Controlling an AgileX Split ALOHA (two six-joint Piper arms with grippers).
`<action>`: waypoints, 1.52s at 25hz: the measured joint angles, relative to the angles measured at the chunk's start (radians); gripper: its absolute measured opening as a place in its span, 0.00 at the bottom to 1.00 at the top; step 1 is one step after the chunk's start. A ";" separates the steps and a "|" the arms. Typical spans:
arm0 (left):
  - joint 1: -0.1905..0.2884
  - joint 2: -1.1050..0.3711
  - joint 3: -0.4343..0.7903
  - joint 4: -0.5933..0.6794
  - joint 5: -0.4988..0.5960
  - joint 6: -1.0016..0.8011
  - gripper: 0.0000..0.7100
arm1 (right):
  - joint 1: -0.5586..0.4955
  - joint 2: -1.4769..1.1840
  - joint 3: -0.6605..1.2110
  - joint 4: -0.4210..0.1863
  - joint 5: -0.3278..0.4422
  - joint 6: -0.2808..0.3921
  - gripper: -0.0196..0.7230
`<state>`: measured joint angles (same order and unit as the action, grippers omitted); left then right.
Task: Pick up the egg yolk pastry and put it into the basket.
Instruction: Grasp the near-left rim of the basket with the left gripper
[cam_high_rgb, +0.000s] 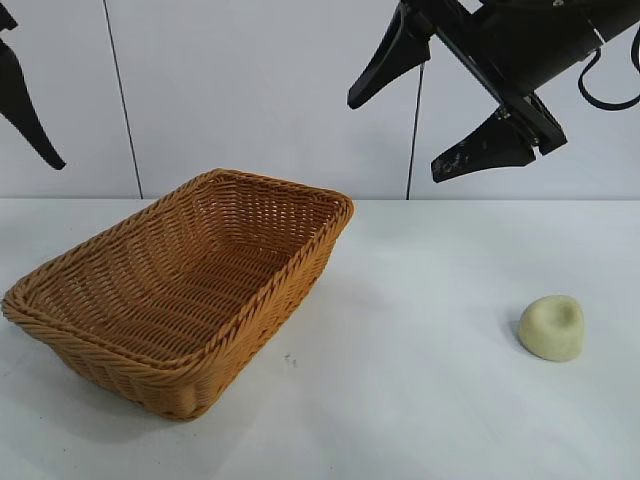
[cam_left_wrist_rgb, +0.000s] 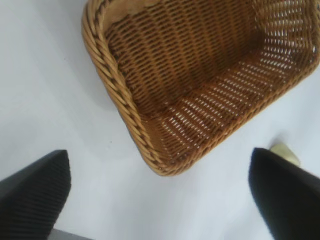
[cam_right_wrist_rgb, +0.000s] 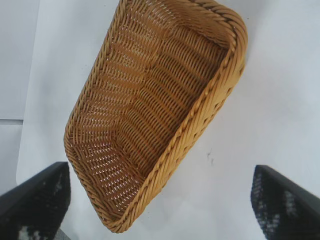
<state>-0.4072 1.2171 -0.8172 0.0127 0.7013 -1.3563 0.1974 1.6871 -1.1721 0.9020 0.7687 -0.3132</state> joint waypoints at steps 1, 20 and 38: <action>0.000 0.014 0.000 -0.007 -0.004 -0.004 0.98 | 0.000 0.000 0.000 0.000 0.000 0.000 0.96; 0.000 0.377 0.030 -0.159 -0.245 0.057 0.97 | 0.000 0.000 0.000 0.000 0.000 0.000 0.97; 0.108 0.552 0.063 -0.542 -0.376 0.504 0.96 | 0.000 0.000 0.000 0.000 0.000 0.000 0.97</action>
<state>-0.2992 1.7694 -0.7546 -0.5294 0.3254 -0.8526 0.1974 1.6871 -1.1721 0.9020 0.7687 -0.3132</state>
